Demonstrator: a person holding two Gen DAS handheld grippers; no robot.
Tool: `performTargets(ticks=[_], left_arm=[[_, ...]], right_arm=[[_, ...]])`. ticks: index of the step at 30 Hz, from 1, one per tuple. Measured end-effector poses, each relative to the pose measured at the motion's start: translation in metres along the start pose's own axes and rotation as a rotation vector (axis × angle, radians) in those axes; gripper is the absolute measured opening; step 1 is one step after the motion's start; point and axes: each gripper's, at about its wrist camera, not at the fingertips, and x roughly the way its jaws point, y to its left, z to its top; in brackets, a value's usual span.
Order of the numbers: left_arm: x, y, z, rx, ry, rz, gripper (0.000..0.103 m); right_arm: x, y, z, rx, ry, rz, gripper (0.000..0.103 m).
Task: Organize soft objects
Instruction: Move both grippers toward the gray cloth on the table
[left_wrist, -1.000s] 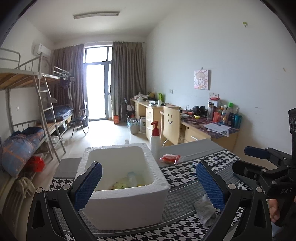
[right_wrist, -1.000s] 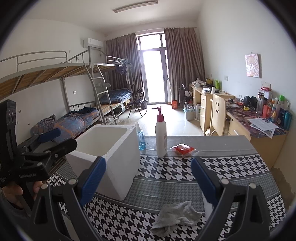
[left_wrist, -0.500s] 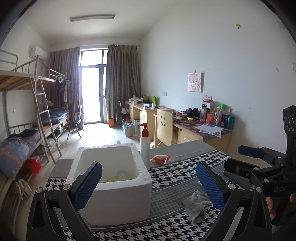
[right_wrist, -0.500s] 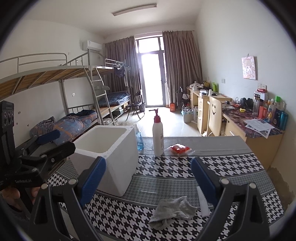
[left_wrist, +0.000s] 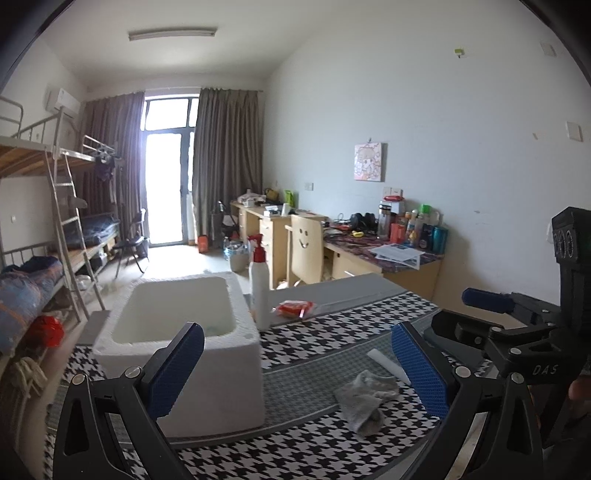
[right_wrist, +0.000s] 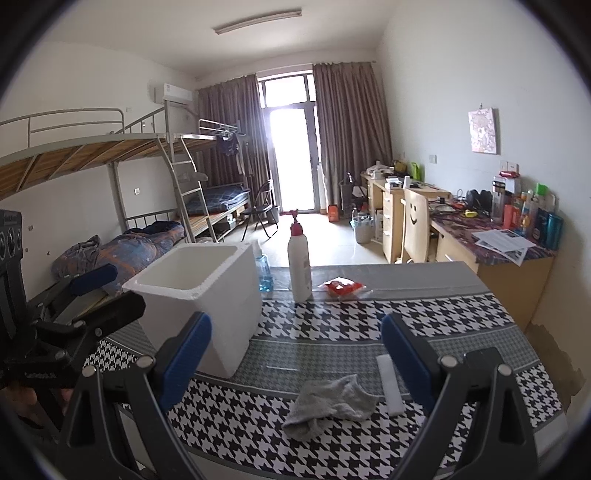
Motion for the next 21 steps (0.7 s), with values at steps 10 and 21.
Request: performTargets(ticks=[10, 21], left_arm=[[0.007, -0.009, -0.008, -0.003, 0.011, -0.033, 0.102], [0.021, -0.022, -0.021, -0.001, 0.049, -0.081, 0.102]], right_arm=[[-0.004, -0.009, -0.011, 0.027, 0.003, -0.025, 0.095], [-0.006, -0.026, -0.025, 0.057, 0.015, -0.06, 0.095]])
